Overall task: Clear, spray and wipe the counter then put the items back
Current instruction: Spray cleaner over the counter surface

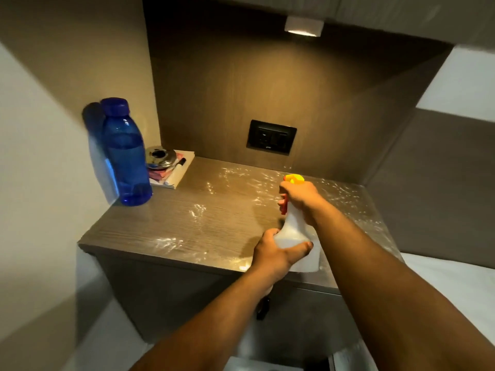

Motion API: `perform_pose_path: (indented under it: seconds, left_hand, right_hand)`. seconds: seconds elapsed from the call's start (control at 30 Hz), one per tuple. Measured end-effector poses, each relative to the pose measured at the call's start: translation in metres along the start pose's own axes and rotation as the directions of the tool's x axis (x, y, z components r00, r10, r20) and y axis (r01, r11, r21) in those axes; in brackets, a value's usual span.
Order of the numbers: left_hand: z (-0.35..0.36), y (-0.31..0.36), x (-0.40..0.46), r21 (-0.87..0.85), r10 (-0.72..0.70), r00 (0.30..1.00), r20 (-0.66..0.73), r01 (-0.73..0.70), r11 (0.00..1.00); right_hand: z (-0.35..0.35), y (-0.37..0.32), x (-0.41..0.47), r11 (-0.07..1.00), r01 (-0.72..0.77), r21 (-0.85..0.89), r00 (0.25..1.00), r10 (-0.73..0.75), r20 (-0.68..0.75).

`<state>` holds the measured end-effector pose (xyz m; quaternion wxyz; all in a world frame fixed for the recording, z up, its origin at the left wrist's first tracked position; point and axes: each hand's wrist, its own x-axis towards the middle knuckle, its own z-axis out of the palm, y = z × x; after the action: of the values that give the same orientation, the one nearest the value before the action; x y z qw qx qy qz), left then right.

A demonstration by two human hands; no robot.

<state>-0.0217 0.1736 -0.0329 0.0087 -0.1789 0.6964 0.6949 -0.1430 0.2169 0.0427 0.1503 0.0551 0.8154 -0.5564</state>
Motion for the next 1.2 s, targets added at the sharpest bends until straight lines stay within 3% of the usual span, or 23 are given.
perform_pose_path:
  seconds: [0.23,0.67,0.83,1.0,1.2]
  left_hand:
    - [0.054,0.012,0.03,-0.007,-0.015,0.996,0.092,0.016,1.0]
    - [0.191,0.022,0.065,0.049,-0.083,0.968,0.237,0.073,0.996]
    - [0.212,0.022,0.071,0.051,-0.088,0.968,0.234,0.078,0.996]
    - [0.223,0.026,0.066,0.079,-0.096,0.973,0.211,0.081,0.994]
    - [0.213,0.027,0.04,-0.066,-0.118,0.971,0.208,0.134,0.989]
  right_hand:
    - [-0.062,0.01,0.033,0.999,-0.05,-0.02,0.999,0.049,-0.009]
    - [-0.193,0.073,0.089,0.998,-0.062,-0.03,0.959,0.051,-0.28]
    - [-0.216,0.077,0.101,0.996,-0.083,-0.012,0.972,0.078,-0.223]
    - [-0.222,0.076,0.105,0.99,-0.097,-0.106,0.974,0.073,-0.212]
    - [-0.205,0.07,0.086,0.97,-0.098,-0.221,0.976,0.051,-0.21]
